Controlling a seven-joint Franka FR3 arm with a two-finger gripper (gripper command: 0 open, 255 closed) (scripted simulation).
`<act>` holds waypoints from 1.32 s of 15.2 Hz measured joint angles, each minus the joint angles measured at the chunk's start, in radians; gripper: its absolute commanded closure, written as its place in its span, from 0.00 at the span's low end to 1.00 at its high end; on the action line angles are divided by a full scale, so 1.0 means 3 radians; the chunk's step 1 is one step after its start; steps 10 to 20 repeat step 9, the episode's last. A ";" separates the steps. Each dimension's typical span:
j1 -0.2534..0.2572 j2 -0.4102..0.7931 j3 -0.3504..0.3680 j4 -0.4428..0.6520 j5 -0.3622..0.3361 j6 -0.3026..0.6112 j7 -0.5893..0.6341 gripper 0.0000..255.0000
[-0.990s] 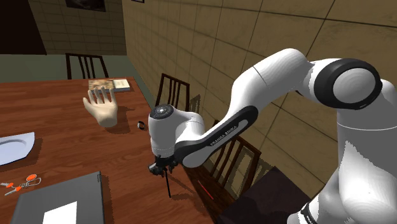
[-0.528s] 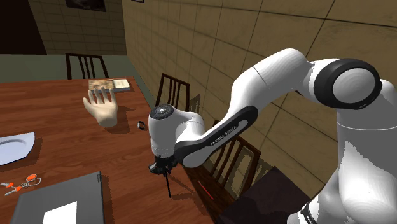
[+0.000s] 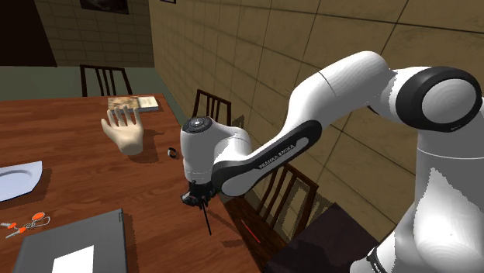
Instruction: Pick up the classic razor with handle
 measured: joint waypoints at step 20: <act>-0.0077 -0.0247 0.0110 0.0055 0.0202 -0.0256 -0.0151 1.00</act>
